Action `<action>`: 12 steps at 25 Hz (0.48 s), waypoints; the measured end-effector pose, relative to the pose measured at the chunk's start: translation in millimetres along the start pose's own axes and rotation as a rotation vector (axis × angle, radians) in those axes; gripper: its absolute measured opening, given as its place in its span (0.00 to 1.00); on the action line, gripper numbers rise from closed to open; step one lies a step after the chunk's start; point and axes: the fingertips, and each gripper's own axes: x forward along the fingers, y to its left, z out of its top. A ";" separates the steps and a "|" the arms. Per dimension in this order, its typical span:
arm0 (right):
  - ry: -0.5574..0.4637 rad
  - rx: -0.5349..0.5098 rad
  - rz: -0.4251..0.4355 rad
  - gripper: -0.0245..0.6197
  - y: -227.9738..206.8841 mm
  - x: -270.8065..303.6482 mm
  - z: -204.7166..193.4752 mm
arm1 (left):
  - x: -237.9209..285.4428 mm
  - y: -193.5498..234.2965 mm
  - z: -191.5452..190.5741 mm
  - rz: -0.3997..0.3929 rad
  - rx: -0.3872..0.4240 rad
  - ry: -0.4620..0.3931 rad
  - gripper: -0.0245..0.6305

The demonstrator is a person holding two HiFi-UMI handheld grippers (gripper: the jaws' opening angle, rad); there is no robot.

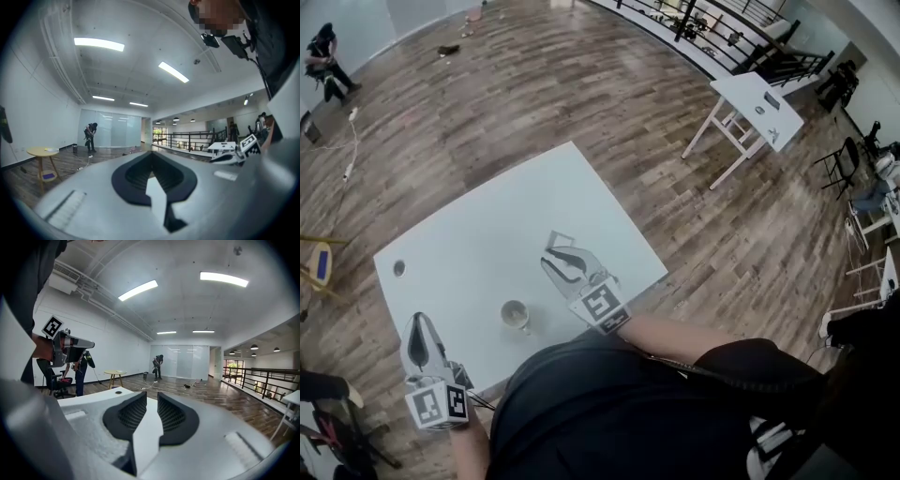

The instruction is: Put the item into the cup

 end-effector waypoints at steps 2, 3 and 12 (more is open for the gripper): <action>-0.007 0.007 -0.022 0.16 -5.6 -2.8 0.7 | 5.5 -3.3 0.2 -0.019 0.002 -0.002 0.04; -0.011 0.008 -0.033 0.16 -8.7 -4.5 1.4 | 8.3 -4.8 0.5 -0.027 0.003 -0.002 0.04; -0.001 0.034 -0.123 0.16 -33.8 -29.1 -5.5 | 29.0 -23.2 -2.0 -0.100 0.013 0.002 0.04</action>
